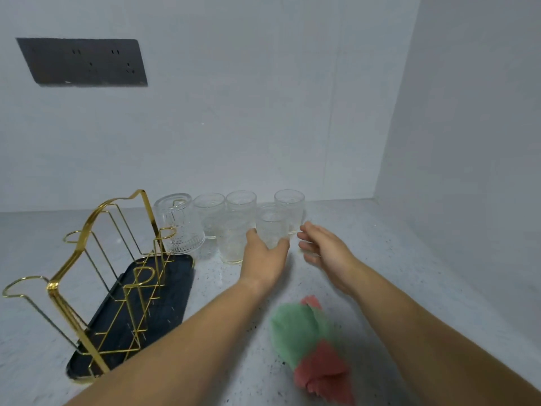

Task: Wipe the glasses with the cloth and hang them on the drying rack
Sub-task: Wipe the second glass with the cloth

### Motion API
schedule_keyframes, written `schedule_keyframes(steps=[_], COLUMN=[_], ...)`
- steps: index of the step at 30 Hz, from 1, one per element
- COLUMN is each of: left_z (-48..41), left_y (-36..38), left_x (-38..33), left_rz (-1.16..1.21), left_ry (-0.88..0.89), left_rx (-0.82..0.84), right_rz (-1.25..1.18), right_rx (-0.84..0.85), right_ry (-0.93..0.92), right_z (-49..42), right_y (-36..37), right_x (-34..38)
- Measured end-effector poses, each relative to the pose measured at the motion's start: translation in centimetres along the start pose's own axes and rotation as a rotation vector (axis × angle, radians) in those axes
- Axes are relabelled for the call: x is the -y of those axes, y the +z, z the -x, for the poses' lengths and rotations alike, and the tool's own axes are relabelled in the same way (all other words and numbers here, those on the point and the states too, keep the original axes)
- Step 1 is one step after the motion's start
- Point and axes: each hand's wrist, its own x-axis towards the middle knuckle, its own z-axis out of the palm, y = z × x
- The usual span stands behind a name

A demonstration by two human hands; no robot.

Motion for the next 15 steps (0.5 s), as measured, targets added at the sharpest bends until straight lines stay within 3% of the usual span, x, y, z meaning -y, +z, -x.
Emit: schedule_keyframes(steps=[15], left_z=[-4.9], left_y=[1.9], left_x=[3.2], left_rz=[0.074], left_ry=[0.093], left_rx=[-0.026], right_rz=[0.145], right_rx=[0.059], right_ry=[-0.12], right_z=[-4.7], right_y=[2.3], right_x=[-1.5])
